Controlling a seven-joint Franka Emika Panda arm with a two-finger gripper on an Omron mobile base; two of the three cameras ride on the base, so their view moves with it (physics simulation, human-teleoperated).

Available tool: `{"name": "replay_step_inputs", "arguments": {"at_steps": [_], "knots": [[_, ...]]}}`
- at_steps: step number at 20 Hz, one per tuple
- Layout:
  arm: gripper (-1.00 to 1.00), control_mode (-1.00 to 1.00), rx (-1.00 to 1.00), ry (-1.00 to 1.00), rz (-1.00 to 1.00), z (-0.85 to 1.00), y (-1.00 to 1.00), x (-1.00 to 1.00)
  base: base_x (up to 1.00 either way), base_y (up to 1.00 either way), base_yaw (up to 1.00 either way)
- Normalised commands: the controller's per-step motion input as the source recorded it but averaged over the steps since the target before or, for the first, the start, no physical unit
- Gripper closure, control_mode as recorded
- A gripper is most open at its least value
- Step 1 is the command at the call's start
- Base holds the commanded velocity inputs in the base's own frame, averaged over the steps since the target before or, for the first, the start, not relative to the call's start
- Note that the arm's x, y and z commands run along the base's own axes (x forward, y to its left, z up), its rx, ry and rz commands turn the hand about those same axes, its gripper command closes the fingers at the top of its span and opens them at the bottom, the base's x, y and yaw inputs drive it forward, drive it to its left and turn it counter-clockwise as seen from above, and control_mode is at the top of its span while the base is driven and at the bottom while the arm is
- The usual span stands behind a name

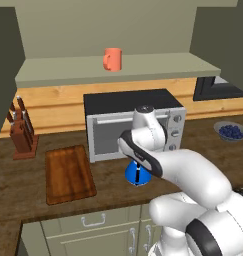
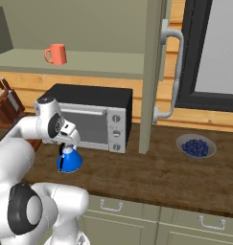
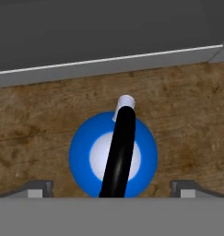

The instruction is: Pick the kettle from the counter and place it on the tray. Then pick the mug from the cabinet and place it on the tray. Then close the cabinet doors.

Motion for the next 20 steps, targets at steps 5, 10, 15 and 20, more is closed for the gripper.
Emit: {"name": "replay_step_inputs", "arguments": {"at_steps": [5, 10, 15, 20], "knots": [[-1.00, -1.00, 0.00, 0.00, -0.01, -0.17, 0.02, 0.03, 0.00, 0.00, 0.00], [-1.00, -1.00, 0.00, 0.00, 0.00, -0.09, 0.00, 0.01, 0.00, 0.00, 0.00], [1.00, -1.00, 0.00, 0.00, -0.02, 0.00, 0.00, -0.04, 0.00, 0.00, 0.00], [1.00, -1.00, 0.00, 0.00, 0.00, -0.10, 0.00, -0.02, 0.00, 0.00, 0.00]]}}
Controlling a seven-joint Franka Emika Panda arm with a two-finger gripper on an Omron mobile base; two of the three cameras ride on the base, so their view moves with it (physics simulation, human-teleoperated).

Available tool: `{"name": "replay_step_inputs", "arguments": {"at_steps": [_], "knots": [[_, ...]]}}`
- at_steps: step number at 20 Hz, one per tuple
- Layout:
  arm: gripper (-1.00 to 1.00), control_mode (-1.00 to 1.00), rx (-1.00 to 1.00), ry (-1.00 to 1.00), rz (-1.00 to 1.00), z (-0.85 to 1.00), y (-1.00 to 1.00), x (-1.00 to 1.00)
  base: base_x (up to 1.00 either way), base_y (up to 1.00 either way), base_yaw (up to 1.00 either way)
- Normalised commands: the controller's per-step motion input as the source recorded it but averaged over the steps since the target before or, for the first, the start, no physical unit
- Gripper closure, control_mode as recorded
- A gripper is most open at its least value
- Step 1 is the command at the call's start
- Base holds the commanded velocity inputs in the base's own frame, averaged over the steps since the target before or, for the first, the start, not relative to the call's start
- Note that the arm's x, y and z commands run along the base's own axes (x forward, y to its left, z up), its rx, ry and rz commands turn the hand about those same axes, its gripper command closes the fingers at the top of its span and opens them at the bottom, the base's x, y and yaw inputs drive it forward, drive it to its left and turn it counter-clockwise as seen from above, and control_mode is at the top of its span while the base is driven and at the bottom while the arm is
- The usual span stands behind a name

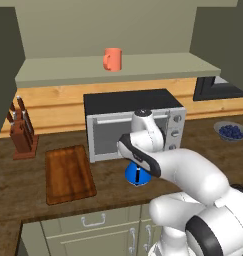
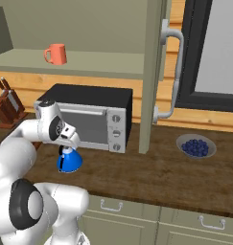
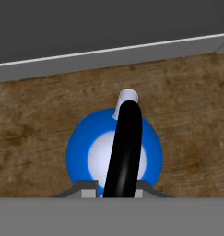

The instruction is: Pick the kettle from the counter and place it on the tray. Then pick the mug from the cabinet and place it on the tray. Then close the cabinet doors.

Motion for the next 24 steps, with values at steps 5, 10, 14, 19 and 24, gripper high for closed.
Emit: {"name": "replay_step_inputs", "arguments": {"at_steps": [5, 10, 14, 19, 24], "knots": [[1.00, -1.00, 0.03, 0.00, 0.00, -0.01, 0.01, -0.22, 0.00, 0.00, 0.00], [1.00, -1.00, 0.06, 0.00, 0.00, 0.27, 0.26, -0.53, 0.00, 0.00, 0.00], [1.00, -1.00, 0.01, 0.00, 0.02, 0.43, 0.46, -0.47, 0.00, 0.00, 0.00], [1.00, -1.00, 0.00, -0.09, 0.02, 0.23, 0.79, -0.34, 0.00, 0.00, 0.00], [1.00, -1.00, -0.01, -0.20, 0.01, 0.22, 0.93, -0.07, 0.00, 0.00, 0.00]]}}
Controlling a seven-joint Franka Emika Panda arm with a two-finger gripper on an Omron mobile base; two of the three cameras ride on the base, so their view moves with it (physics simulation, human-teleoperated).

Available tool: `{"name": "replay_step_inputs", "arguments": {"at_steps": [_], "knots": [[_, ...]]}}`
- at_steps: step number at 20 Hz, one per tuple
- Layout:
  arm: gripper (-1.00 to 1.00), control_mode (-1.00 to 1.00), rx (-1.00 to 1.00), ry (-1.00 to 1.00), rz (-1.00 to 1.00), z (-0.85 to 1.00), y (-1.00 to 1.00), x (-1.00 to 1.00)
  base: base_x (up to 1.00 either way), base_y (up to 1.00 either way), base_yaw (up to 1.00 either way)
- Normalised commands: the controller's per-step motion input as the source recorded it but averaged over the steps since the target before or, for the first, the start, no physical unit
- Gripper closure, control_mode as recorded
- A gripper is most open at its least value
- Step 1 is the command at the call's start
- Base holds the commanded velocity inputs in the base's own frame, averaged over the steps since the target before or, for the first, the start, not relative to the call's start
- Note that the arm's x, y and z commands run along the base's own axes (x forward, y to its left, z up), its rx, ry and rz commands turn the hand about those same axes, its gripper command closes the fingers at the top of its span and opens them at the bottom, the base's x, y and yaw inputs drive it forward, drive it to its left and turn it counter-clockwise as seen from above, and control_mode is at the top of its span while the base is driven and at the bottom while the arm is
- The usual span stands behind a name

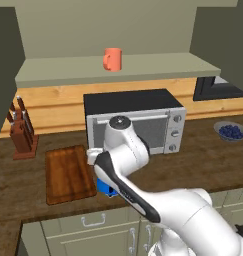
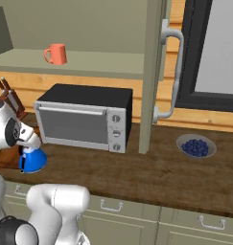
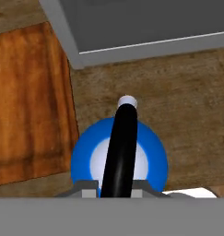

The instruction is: Pick the kettle from the counter and place it on the tray. Then pick the mug from the cabinet and place it on the tray. Then close the cabinet doors.

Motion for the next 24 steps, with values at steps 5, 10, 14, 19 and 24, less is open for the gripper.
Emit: {"name": "replay_step_inputs", "arguments": {"at_steps": [5, 10, 14, 19, 24], "knots": [[1.00, -1.00, -0.01, -0.11, 0.05, 0.23, 0.86, 0.12, 0.00, 0.00, 0.00], [1.00, -1.00, 0.00, -0.09, 0.08, 0.18, 0.70, 0.35, 0.00, 0.00, 0.00], [1.00, -1.00, -0.01, -0.14, 0.09, 0.01, 0.43, 0.44, 0.00, 0.00, 0.00], [1.00, -1.00, 0.00, -0.13, 0.10, 0.01, 0.43, 0.40, 0.00, 0.00, 0.00], [1.00, -1.00, -0.02, -0.13, 0.04, 0.00, 0.11, 0.36, 0.00, 0.00, 0.00]]}}
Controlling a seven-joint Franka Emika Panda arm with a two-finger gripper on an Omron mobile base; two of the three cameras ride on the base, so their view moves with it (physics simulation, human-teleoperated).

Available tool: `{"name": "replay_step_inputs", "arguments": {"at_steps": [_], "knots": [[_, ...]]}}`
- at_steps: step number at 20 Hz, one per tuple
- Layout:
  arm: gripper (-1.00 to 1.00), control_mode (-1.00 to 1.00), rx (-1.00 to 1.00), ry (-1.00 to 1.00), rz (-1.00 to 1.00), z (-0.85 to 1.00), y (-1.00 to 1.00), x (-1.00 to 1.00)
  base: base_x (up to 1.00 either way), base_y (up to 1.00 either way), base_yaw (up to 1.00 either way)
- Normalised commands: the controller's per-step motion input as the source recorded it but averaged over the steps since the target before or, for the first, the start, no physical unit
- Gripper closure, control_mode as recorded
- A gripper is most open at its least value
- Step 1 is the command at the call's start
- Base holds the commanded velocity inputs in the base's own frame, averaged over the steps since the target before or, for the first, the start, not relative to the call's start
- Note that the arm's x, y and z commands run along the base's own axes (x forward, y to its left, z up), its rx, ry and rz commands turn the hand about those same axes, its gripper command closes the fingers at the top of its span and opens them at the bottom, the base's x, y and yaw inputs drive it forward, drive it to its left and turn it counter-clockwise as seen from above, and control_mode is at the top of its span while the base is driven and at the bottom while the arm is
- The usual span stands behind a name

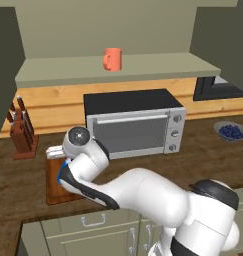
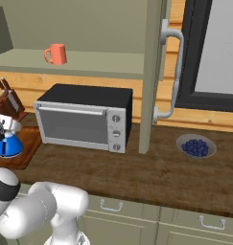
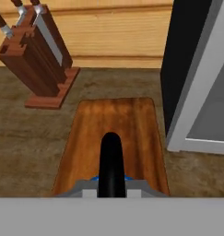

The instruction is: Pick the kettle from the counter and place it on the tray. Then pick the mug from the cabinet and place it on the tray. Then close the cabinet doors.

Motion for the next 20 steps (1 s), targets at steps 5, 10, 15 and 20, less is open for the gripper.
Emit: {"name": "replay_step_inputs", "arguments": {"at_steps": [5, 10, 15, 20], "knots": [[1.00, -1.00, 0.00, -0.13, 0.08, 0.00, 0.04, 0.35, 0.00, 0.00, 0.00], [1.00, -1.00, 0.00, -0.15, 0.12, 0.00, 0.15, 0.35, 0.00, 0.00, 0.00], [1.00, -1.00, 0.00, -0.01, 0.04, -0.02, 0.04, 0.29, 0.00, 0.00, 0.00], [1.00, -1.00, 0.00, 0.00, 0.00, -0.13, 0.10, 0.30, 0.00, 0.00, 0.00]]}}
